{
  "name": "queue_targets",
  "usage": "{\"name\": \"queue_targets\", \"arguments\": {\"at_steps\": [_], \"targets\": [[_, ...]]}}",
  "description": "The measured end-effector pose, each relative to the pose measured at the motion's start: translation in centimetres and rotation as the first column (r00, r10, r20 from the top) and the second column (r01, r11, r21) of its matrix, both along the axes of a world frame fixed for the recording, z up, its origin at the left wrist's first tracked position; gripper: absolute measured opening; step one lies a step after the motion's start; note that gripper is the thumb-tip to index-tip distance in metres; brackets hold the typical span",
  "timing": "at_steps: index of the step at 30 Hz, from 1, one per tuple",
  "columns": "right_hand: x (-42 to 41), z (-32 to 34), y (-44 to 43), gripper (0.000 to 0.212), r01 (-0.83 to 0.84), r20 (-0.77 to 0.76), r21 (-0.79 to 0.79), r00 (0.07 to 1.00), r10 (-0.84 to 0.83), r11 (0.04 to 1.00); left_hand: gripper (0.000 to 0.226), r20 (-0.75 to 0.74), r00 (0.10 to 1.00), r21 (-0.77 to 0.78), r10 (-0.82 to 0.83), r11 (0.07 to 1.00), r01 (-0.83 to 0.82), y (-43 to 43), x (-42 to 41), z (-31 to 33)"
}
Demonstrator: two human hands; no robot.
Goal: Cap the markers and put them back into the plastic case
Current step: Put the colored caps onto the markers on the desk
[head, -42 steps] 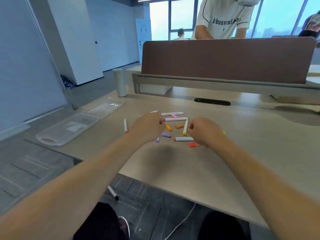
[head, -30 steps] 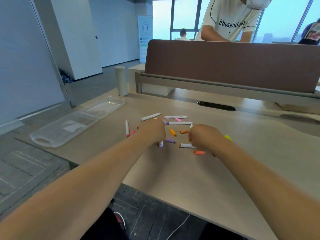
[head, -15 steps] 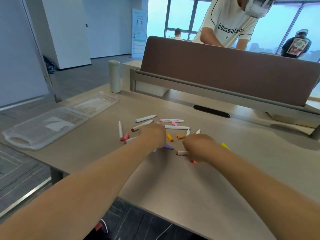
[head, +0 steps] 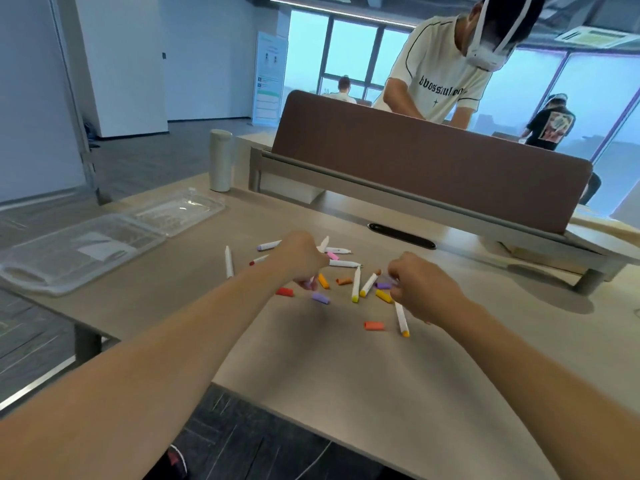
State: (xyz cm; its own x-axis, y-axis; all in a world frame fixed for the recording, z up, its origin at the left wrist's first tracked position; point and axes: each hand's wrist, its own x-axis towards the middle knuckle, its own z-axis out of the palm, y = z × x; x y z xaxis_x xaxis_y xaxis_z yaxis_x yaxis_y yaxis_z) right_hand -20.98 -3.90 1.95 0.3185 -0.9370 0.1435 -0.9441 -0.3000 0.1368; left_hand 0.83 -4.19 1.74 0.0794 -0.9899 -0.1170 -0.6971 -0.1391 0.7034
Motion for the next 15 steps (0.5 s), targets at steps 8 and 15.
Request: {"name": "queue_targets", "arguments": {"at_steps": [8, 15], "targets": [[-3.9, -0.8, -0.6, 0.019, 0.088, 0.218, 0.038, 0.971, -0.094, 0.995, 0.011, 0.304, 0.95, 0.013, -0.073, 0.997, 0.072, -0.5, -5.1, 0.1], [-4.7, -2.0, -1.1, 0.026, 0.115, 0.427, 0.111, 0.891, -0.152, 0.987, 0.027, 0.409, 0.905, 0.068, -0.118, 0.993, 0.099, -1.9, -9.2, -0.9]]}}
